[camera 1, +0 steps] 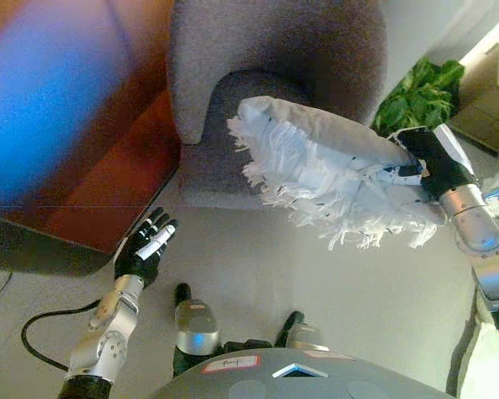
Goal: Pick up the pillow and put it on the sofa.
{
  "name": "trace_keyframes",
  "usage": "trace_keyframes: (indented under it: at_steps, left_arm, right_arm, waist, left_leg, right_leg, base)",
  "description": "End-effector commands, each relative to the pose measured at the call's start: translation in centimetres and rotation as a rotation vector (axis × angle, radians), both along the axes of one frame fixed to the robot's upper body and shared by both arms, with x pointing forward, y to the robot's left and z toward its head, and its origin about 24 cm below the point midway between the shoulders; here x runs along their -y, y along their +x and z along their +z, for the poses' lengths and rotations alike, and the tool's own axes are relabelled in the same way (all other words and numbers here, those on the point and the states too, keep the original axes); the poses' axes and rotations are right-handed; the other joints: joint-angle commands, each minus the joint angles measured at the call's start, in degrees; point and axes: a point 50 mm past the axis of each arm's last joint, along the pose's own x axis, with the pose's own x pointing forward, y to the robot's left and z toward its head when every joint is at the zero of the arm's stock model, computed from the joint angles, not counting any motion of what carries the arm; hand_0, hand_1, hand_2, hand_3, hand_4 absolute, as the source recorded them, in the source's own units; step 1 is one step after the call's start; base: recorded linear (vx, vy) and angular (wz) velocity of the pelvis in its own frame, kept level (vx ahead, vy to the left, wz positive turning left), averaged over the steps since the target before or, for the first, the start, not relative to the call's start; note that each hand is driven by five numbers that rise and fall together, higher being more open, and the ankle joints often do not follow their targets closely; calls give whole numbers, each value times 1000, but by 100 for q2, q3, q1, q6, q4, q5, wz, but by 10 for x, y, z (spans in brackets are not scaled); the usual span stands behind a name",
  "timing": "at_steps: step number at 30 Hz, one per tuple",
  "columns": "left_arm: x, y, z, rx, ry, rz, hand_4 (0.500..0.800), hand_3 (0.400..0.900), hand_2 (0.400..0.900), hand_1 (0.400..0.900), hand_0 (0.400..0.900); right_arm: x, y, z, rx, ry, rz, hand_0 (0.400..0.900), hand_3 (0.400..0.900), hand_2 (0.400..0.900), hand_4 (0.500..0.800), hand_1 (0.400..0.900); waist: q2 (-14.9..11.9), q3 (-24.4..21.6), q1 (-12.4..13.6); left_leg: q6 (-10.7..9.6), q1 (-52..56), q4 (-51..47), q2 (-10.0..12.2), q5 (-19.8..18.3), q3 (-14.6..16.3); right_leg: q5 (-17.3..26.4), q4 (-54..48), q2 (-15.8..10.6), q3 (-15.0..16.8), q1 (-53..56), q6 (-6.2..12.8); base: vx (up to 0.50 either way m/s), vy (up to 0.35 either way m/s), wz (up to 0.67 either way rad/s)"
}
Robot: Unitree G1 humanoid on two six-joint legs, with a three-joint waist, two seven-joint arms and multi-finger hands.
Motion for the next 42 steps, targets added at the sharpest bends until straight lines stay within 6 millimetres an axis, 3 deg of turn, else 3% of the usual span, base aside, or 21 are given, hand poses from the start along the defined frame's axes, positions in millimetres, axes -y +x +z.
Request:
trace_keyframes:
  at_steps: [1,5,9,10,13,17,24,28,32,38,42]
  left_arm:
    - [2,24,42,186,46,-99,800,900,900,900,900]
    - [-2,27,50,180,85,-138,800,900,900,900,900]
    - [-8,33,59,196,114,-157,800,900,900,900,900]
    - [-9,34,61,198,123,-156,800,900,900,900,900]
    - [-12,37,66,213,134,-163,800,900,900,900,900]
    - [-16,42,73,242,143,-172,800,900,900,900,900]
    - [-9,43,81,263,171,-220,800,900,900,900,900]
    - [-3,38,76,230,169,-249,800,900,900,900,900]
    - [8,35,66,213,138,-277,800,900,900,900,900]
    - [20,33,54,225,108,-294,800,900,900,900,900]
    - [32,33,42,230,63,-293,800,900,900,900,900]
  right_arm:
    - [20,38,123,396,-82,-46,400,400,400,500,400]
    - [53,59,138,269,-159,-190,400,400,400,500,400]
    - [67,76,160,201,-222,-324,400,400,400,500,400]
    - [69,78,164,213,-259,-360,900,900,900,800,900]
    - [75,80,186,240,-330,-484,900,900,900,800,900]
    - [78,73,220,405,-420,-675,900,900,900,800,900]
    - [79,60,239,671,-364,-812,900,900,900,800,900]
    - [72,62,227,767,-193,-765,900,900,900,800,900]
    - [56,66,207,829,-77,-621,900,900,900,800,900]
    - [19,62,159,821,64,-378,900,900,900,800,900]
    - [-7,38,109,783,155,-236,900,900,900,800,900]
  waist:
    - [-63,-230,487]
    - [-160,-185,873]
    - [-219,-93,1232]
    - [-212,-94,1321]
    - [-196,-3,1516]
    - [-159,224,1648]
    - [-195,377,1634]
    - [-198,175,1500]
    - [-141,-10,1250]
    - [47,-127,733]
    - [169,-175,183]
  left_leg:
    - [311,730,-475,82,-86,78]
    - [215,636,-523,174,42,-131]
    - [124,446,-462,276,126,-359]
    - [61,478,-473,356,44,-459]
    - [18,339,-429,442,58,-593]
    - [-16,90,-448,542,134,-714]
    - [10,0,-570,683,240,-692]
    - [65,215,-507,678,147,-548]
    - [209,371,-375,497,88,-362]
    - [364,656,-203,345,-149,-72]
    - [478,868,-229,232,-251,214]
  right_leg:
    - [404,39,-159,-167,-88,187]
    - [344,-92,-17,-309,25,167]
    - [361,-217,57,-478,79,187]
    - [305,-259,126,-441,146,259]
    - [305,-283,163,-500,119,282]
    - [329,-305,210,-509,11,318]
    - [329,-332,308,-459,-34,338]
    - [332,-323,260,-402,95,334]
    - [418,-306,81,-371,138,288]
    - [452,-186,-92,-108,131,264]
    - [499,-41,-205,133,-26,243]
  base:
    - [76,-168,21]
    - [76,-179,25]
    - [62,-209,18]
    - [134,-211,10]
    - [37,-162,8]
    - [-89,-131,5]
    - [-35,-56,1]
    - [65,102,-16]
    - [-1,209,-25]
    - [-50,200,-30]
    - [-90,190,-32]
